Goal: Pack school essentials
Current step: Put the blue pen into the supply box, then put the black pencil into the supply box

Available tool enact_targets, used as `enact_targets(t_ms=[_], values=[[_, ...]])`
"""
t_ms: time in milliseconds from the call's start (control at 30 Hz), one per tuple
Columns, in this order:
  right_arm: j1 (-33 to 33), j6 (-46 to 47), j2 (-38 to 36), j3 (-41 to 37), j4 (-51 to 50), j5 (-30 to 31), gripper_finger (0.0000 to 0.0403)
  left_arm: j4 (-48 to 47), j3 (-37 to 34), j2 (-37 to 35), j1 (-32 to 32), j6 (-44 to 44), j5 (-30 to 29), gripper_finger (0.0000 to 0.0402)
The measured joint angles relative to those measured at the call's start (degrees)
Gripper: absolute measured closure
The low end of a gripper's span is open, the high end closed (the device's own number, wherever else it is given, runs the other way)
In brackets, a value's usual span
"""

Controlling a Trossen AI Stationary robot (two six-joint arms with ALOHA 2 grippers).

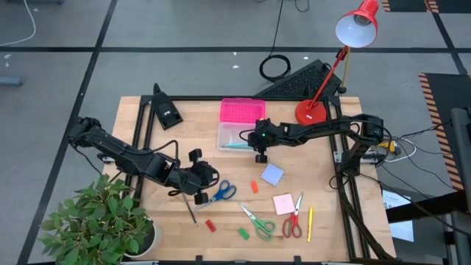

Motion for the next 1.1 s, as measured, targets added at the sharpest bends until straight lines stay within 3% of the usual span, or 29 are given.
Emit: enact_targets(t_ms=[400,967,1100], values=[[0.5,2.4,-3.4,0.0,-0.4,0.1,0.027,0.0,0.0,0.0,0.0,-0.1,0.0,0.0304],[12.6,11.9,-30.8,0.0,-21.5,0.1,0.0257,-3.9,0.0,0.0,-3.6,-7.7,0.6,0.0304],[16.1,15.6,-34.5,0.0,-22.8,0.1,0.0257,-6.8,-0.6,0.4,-6.9,-14.7,-0.9,0.0304]])
